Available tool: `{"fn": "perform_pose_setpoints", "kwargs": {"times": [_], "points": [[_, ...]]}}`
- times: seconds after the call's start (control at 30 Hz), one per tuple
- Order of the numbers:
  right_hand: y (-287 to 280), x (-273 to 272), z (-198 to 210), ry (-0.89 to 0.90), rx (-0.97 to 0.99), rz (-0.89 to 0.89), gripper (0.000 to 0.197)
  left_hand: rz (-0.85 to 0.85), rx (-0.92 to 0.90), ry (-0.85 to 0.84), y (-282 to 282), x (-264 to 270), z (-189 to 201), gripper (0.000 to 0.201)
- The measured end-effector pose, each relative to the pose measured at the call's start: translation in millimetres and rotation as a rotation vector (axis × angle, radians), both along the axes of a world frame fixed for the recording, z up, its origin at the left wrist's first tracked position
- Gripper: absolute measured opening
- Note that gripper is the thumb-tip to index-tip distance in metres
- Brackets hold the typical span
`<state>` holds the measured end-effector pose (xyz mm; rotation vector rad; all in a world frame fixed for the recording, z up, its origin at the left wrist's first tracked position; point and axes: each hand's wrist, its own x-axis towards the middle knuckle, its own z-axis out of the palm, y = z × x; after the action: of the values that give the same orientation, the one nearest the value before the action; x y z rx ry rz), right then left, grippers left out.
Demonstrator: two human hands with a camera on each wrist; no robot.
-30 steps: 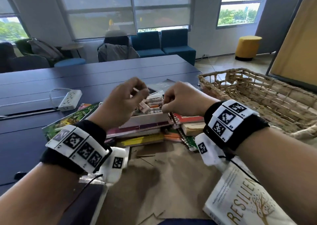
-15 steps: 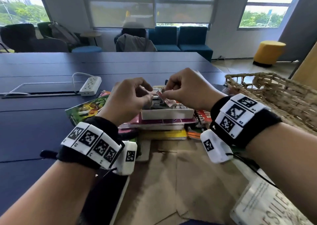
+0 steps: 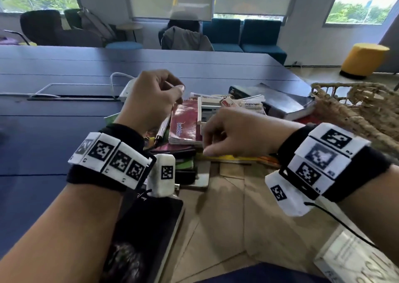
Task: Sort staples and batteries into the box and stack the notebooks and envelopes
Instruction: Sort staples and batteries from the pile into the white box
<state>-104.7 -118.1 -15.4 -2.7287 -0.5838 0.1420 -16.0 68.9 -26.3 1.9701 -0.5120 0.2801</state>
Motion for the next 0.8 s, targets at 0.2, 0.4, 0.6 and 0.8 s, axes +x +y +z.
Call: {"fn": "perform_pose_setpoints", "kwargs": {"times": [0.2,0.4,0.6,0.8], "points": [[24,-15,-21,0.275,-0.042,0.163,0.022,0.067,0.014,-0.021,10,8,-7,0.011],[36,-17,-24,0.332,-0.077,0.216,0.032,0.093,0.030,-0.027,11,10,-10,0.012],[37,-17,-26,0.354,-0.067,0.218,0.035,0.077,0.030,-0.029,10,11,-12,0.012],[27,-15,-22,0.318,0.040,0.137,0.028,0.065,0.037,-0.029,8,8,-11,0.013]]}}
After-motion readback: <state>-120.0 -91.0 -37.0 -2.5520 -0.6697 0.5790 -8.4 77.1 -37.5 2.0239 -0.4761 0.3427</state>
